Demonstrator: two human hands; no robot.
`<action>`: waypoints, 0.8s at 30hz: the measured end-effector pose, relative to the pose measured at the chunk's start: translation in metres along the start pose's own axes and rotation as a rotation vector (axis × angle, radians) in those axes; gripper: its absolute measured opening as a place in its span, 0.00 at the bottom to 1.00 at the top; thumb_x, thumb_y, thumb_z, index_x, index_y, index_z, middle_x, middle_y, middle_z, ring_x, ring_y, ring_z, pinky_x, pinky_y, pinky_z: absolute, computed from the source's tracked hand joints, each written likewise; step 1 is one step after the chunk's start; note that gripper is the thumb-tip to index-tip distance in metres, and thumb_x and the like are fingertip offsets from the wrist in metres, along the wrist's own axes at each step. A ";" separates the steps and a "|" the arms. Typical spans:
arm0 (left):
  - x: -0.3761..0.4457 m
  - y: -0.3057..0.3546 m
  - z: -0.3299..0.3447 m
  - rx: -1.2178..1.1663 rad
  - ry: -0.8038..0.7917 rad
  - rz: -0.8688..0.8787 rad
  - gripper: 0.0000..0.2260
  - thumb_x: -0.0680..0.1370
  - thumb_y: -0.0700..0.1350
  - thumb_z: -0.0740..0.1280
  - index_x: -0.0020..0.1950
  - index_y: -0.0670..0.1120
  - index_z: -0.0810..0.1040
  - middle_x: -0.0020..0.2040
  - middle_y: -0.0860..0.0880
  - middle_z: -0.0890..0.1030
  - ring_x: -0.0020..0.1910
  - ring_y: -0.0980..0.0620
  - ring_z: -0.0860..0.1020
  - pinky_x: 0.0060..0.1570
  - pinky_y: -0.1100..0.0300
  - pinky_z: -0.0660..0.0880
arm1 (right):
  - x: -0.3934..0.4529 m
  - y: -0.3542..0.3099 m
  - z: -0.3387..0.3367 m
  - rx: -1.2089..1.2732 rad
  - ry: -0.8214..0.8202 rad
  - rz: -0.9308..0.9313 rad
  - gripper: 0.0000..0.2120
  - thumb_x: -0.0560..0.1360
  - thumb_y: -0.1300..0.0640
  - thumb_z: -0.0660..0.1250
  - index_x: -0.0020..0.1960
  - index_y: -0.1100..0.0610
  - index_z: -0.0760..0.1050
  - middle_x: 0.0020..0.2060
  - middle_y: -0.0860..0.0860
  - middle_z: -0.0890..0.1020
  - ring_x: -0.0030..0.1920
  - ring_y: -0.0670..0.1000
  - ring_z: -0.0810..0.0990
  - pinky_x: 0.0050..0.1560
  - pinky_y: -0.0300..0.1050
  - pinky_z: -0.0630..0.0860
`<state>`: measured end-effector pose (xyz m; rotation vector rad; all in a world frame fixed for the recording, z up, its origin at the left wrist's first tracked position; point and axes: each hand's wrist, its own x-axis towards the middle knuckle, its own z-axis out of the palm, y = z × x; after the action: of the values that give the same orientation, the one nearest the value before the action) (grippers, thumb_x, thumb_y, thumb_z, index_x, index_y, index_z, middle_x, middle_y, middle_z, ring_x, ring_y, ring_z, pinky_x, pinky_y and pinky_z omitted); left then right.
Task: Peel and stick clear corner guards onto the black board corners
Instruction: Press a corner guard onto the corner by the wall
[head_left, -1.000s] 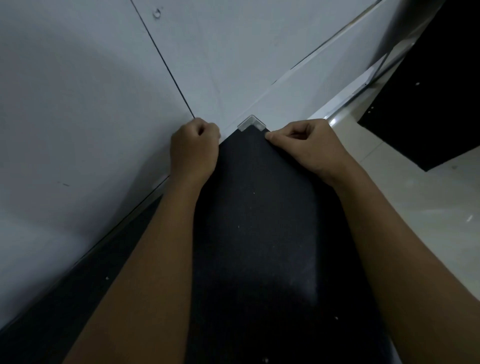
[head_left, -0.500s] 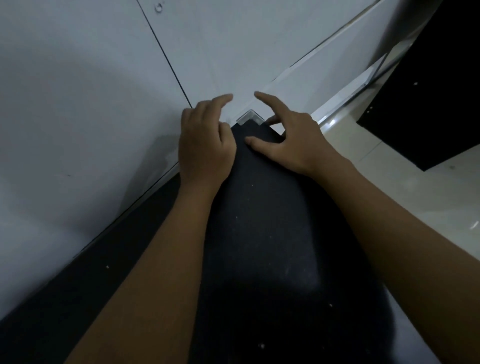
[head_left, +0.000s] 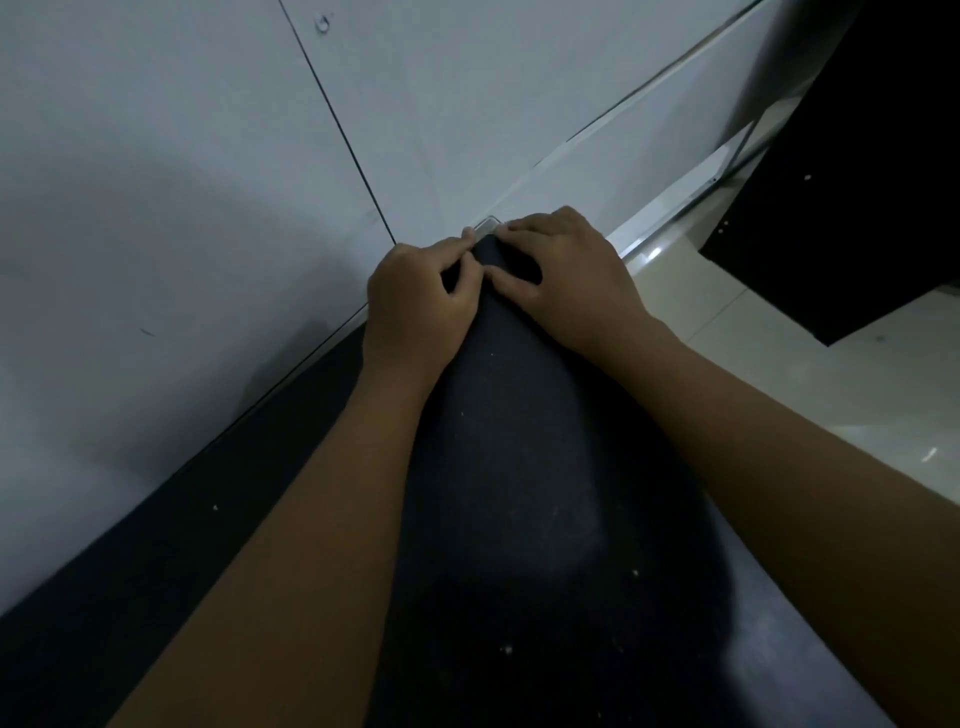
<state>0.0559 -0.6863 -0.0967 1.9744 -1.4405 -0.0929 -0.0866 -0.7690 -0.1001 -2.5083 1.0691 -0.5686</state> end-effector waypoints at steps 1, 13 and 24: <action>-0.001 0.002 -0.001 -0.014 0.005 -0.008 0.15 0.81 0.46 0.64 0.64 0.46 0.84 0.47 0.48 0.88 0.40 0.51 0.82 0.47 0.57 0.78 | -0.001 0.000 0.000 0.006 0.007 0.006 0.22 0.78 0.42 0.62 0.66 0.53 0.76 0.59 0.51 0.81 0.60 0.53 0.74 0.56 0.54 0.75; 0.003 0.004 0.002 0.128 0.019 0.145 0.22 0.82 0.48 0.59 0.76 0.44 0.71 0.72 0.50 0.76 0.68 0.47 0.71 0.62 0.60 0.71 | -0.005 -0.010 -0.001 0.068 0.119 0.115 0.26 0.74 0.41 0.66 0.67 0.56 0.73 0.60 0.51 0.79 0.67 0.52 0.68 0.56 0.45 0.73; 0.008 0.001 0.005 0.069 -0.246 0.107 0.23 0.84 0.56 0.55 0.76 0.49 0.70 0.73 0.55 0.75 0.67 0.49 0.74 0.65 0.52 0.73 | 0.000 -0.009 0.001 0.026 0.019 0.011 0.20 0.78 0.55 0.60 0.68 0.57 0.73 0.49 0.54 0.84 0.56 0.55 0.77 0.53 0.55 0.76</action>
<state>0.0560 -0.6955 -0.0979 1.9910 -1.7241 -0.2488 -0.0809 -0.7635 -0.0965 -2.4783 1.0748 -0.6009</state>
